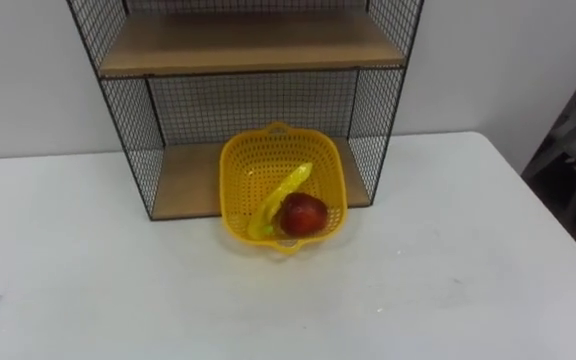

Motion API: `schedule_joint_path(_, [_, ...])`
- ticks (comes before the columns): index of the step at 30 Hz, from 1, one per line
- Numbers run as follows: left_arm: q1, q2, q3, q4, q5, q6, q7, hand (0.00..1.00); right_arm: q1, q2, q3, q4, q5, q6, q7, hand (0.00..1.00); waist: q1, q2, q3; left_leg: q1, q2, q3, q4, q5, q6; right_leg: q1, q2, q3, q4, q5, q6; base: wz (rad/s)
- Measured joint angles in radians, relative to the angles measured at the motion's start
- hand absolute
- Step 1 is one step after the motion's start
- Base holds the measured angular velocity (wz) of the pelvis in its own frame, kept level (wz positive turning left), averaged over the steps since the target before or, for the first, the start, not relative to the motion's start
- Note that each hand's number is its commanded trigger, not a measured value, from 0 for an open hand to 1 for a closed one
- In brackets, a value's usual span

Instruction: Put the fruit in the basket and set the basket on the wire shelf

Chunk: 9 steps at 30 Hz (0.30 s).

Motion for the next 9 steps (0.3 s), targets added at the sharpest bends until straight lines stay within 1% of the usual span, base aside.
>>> schedule_joint_path(1, [-0.004,0.000,-0.012,-0.009,0.045,0.008,-0.007,0.00,0.000,0.000,0.007,-0.017,-0.028,0.013,0.012,0.00,0.001,0.000,0.0000,0.001,0.001,0.000,0.000,0.000,0.000,0.001,0.001,-0.001,-0.004,0.000,-0.001,-0.06])
schedule_joint_path(2, [-0.021,0.002,-0.026,-0.019,0.120,0.034,-0.020,0.00,0.000,0.000,0.032,-0.029,-0.081,0.034,0.036,0.00,0.000,-0.001,0.0000,0.003,0.002,-0.004,0.000,0.000,0.000,0.004,0.003,-0.007,-0.007,0.001,-0.005,0.00])
schedule_joint_path(3, [-0.036,0.007,-0.056,-0.028,0.165,0.062,-0.024,0.00,0.000,0.001,0.066,-0.041,-0.136,0.053,0.061,0.00,-0.011,-0.005,0.0028,0.004,0.000,-0.015,0.001,0.002,0.002,0.010,0.002,-0.020,-0.009,0.000,-0.007,0.16])
schedule_joint_path(4, [-0.054,0.013,-0.100,-0.049,0.203,0.087,-0.028,0.00,0.001,0.002,0.108,-0.053,-0.176,0.073,0.084,0.00,-0.022,-0.009,0.0057,0.004,-0.001,-0.021,0.001,0.004,0.004,0.013,0.001,-0.021,-0.007,-0.003,-0.008,0.21])
schedule_joint_path(5, [-0.060,0.014,-0.122,-0.064,0.220,0.095,-0.030,0.00,0.001,0.002,0.126,-0.061,-0.189,0.083,0.092,0.00,-0.023,-0.010,0.0066,0.004,-0.001,-0.022,0.001,0.004,0.004,0.012,0.002,-0.020,-0.007,-0.004,-0.008,0.12])
schedule_joint_path(6, [-0.072,0.016,-0.160,-0.090,0.237,0.105,-0.038,0.00,-0.011,0.002,0.150,-0.067,-0.196,0.101,0.105,0.00,-0.022,-0.010,0.0076,0.003,0.000,-0.024,0.000,0.004,0.003,0.011,0.002,-0.021,-0.007,-0.004,-0.008,0.00])
schedule_joint_path(8, [-0.097,0.014,-0.192,-0.095,0.237,0.109,-0.053,0.00,-0.035,0.002,0.155,-0.070,-0.207,0.117,0.118,0.00,-0.026,-0.008,0.0102,0.004,0.000,-0.021,0.000,0.005,0.004,0.010,0.003,-0.019,-0.007,-0.004,-0.008,-0.05])
schedule_joint_path(9, [-0.119,0.013,-0.210,-0.095,0.237,0.108,-0.066,0.00,-0.057,0.002,0.154,-0.071,-0.221,0.123,0.130,0.00,-0.029,-0.007,0.0157,0.006,0.000,-0.021,0.000,0.005,0.004,0.011,0.003,-0.020,-0.007,-0.004,-0.008,-0.04])
